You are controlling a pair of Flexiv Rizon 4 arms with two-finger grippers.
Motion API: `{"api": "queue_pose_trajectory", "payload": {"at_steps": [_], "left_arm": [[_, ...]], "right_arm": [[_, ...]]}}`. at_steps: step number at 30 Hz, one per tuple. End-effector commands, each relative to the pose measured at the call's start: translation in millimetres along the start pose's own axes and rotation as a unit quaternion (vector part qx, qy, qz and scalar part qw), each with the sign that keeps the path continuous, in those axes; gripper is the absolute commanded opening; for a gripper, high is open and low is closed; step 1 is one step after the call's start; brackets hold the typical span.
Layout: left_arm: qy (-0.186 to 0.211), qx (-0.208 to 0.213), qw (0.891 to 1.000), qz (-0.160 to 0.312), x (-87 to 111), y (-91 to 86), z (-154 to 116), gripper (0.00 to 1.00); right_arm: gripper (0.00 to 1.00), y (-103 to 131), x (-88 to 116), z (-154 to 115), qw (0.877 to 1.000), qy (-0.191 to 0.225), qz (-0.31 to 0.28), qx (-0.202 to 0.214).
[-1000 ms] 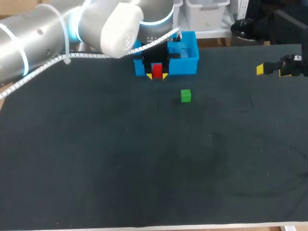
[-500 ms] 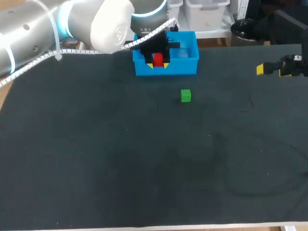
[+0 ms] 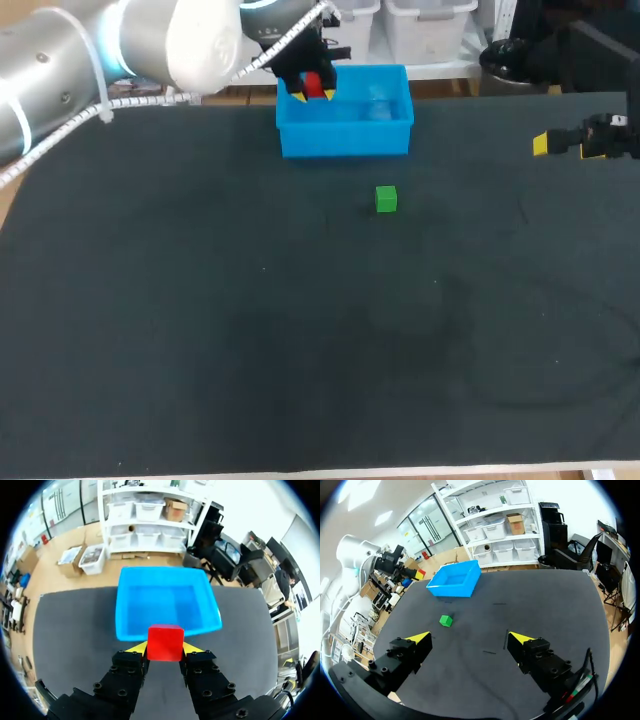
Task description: Use the left arm to pick the red cube and place it into the blue plastic box first, then use the right arm to grasp the green cube and put it into the same blue plastic box after the first action is fully finished.
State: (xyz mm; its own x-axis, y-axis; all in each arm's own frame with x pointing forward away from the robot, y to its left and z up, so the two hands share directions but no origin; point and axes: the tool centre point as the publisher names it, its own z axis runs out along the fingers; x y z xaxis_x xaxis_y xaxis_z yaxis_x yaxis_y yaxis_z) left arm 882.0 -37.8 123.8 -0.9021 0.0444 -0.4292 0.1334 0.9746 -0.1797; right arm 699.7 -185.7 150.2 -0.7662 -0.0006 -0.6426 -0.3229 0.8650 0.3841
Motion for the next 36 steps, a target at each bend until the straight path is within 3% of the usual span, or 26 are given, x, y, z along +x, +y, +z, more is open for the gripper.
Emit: {"api": "queue_pose_trajectory", "payload": {"at_steps": [1, 13, 18, 26, 34, 35, 36], "left_arm": [[0.009, 0.008, 1.000, -0.001, -31.0, -1.2, 15.9, 0.00], [0.015, 0.035, 0.999, -0.007, -59.9, -4.4, 43.2, 0.00], [0.028, 0.040, 0.998, -0.031, -68.0, 1.0, 62.3, 0.00], [0.048, 0.036, 0.997, -0.057, -72.7, 7.2, 93.9, 0.00], [0.051, 0.034, 0.996, -0.063, -72.6, 6.1, 97.1, 0.00], [0.052, 0.033, 0.996, -0.063, -72.6, 6.0, 97.0, 0.05], [0.052, 0.032, 0.996, -0.062, -72.4, 5.4, 96.5, 0.68]], "right_arm": [[1.00, 0.1, 0.0, 0.0, 1.000, 0.000, 0.000, 0.000], [1.00, 0.1, 0.0, 0.0, 1.000, 0.000, 0.000, 0.000], [1.00, 0.1, 0.0, 0.0, 1.000, 0.000, 0.000, 0.000], [1.00, 0.1, 0.0, 0.0, 1.000, 0.000, 0.000, 0.000], [1.00, 0.1, 0.0, 0.0, 1.000, 0.000, 0.000, 0.000], [1.00, 0.1, 0.0, 0.0, 1.000, 0.000, 0.000, 0.000], [1.00, 0.1, 0.0, 0.0, 1.000, 0.000, 0.000, 0.000]]}}
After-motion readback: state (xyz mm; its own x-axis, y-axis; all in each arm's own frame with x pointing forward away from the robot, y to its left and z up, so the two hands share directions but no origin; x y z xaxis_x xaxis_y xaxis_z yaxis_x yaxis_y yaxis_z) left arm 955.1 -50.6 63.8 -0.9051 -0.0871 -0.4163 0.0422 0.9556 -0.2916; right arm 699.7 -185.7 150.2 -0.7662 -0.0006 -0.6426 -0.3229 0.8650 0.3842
